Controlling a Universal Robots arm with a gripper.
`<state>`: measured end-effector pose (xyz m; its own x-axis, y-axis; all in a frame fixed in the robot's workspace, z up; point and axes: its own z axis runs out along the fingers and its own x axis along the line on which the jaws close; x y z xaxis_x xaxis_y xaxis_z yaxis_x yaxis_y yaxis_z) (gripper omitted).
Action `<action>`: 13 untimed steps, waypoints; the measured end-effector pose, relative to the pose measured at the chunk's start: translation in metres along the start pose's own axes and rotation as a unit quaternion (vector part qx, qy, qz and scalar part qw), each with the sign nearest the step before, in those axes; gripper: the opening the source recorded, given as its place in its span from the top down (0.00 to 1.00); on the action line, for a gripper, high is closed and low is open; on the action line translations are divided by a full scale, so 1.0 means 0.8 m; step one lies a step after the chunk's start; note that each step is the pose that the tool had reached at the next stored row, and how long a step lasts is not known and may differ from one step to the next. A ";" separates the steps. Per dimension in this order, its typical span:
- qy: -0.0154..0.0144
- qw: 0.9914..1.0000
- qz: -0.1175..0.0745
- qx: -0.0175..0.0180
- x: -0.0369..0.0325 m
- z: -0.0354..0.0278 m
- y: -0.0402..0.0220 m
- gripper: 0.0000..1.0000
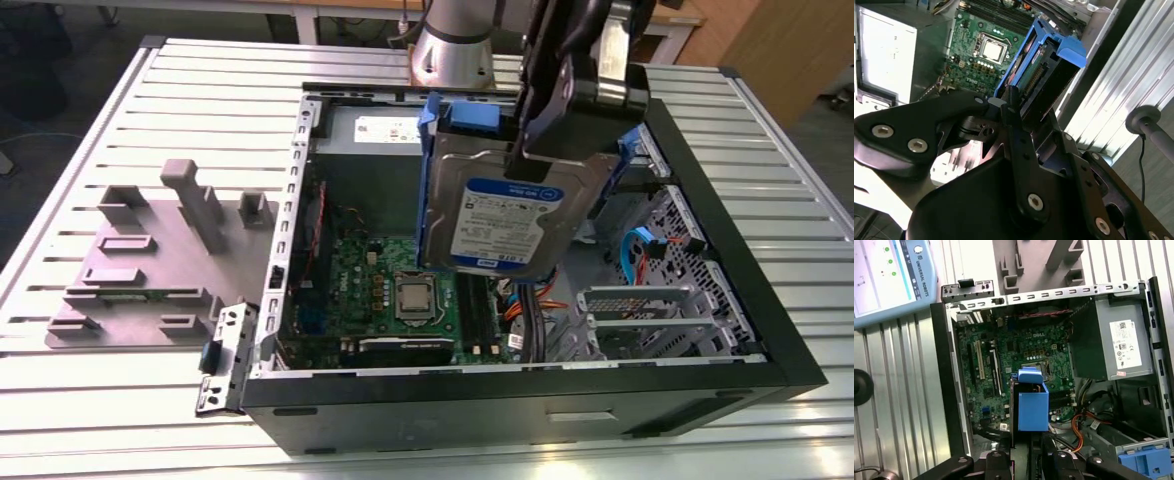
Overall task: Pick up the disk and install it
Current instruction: 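Pick up the disk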
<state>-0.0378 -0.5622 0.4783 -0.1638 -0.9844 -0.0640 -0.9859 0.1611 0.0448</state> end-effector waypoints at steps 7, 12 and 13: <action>0.000 1.000 0.000 0.000 0.0123 0.0020 -0.0031 0.65; 0.000 1.000 -0.002 0.000 0.0160 0.0033 -0.0052 0.65; 0.000 1.000 -0.003 0.000 0.0160 0.0036 -0.0056 0.65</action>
<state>-0.0356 -0.5753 0.4744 -0.1579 -0.9854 -0.0638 -0.9868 0.1552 0.0454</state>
